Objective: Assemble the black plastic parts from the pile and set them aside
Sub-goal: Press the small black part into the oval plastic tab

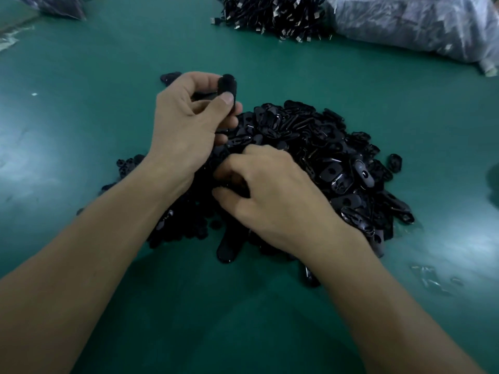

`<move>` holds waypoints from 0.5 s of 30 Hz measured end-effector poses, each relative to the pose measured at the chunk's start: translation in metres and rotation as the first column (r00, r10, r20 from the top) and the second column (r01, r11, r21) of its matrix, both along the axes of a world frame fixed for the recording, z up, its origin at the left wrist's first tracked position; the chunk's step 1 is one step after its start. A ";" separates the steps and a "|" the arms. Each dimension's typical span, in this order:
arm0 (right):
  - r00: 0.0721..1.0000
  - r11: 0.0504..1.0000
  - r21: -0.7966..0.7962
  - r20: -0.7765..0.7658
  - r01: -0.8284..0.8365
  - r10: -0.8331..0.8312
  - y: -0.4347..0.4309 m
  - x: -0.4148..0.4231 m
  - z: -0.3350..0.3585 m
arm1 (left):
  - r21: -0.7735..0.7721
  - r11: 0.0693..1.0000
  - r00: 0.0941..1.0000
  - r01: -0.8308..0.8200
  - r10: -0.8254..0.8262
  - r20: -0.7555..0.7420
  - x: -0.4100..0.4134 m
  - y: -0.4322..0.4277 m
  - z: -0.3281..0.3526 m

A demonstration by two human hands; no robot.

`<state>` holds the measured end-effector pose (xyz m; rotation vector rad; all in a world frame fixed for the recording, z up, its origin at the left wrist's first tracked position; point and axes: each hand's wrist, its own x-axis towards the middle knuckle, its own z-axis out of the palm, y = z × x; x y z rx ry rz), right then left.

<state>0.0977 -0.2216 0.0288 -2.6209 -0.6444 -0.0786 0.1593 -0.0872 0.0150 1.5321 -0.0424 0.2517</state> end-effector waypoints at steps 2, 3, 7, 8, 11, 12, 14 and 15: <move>1.000 0.998 -0.067 0.003 -0.012 0.012 0.008 0.001 0.001 | -0.011 1.000 1.000 -0.019 0.019 0.003 -0.001 0.000 0.000; 1.000 0.994 -0.109 0.002 -0.014 0.015 0.011 0.002 0.001 | -0.015 0.999 1.000 -0.029 0.029 0.001 -0.001 0.000 -0.001; 1.000 0.986 -0.166 -0.009 -0.002 0.001 0.017 0.004 0.000 | -0.006 0.998 0.998 -0.065 0.065 -0.013 0.001 0.001 -0.002; 1.000 0.986 -0.169 0.006 0.000 0.001 0.018 0.004 -0.001 | -0.003 0.997 0.997 -0.080 0.080 -0.011 0.002 0.001 -0.001; 0.999 0.982 -0.187 0.047 -0.004 0.013 0.022 0.001 0.001 | -0.018 0.995 0.995 -0.100 0.100 0.000 0.002 0.000 0.000; 0.998 0.981 -0.192 0.053 -0.007 0.017 0.023 0.000 0.001 | -0.020 0.995 0.995 -0.100 0.100 0.001 0.001 0.000 0.000; 0.999 0.981 -0.195 0.050 -0.005 0.015 0.024 0.000 0.002 | -0.023 0.995 0.996 -0.094 0.094 0.001 0.000 -0.001 0.000; 0.999 0.983 -0.186 0.045 -0.002 0.011 0.025 0.000 0.002 | -0.026 0.995 0.996 -0.092 0.092 0.000 0.000 -0.002 0.000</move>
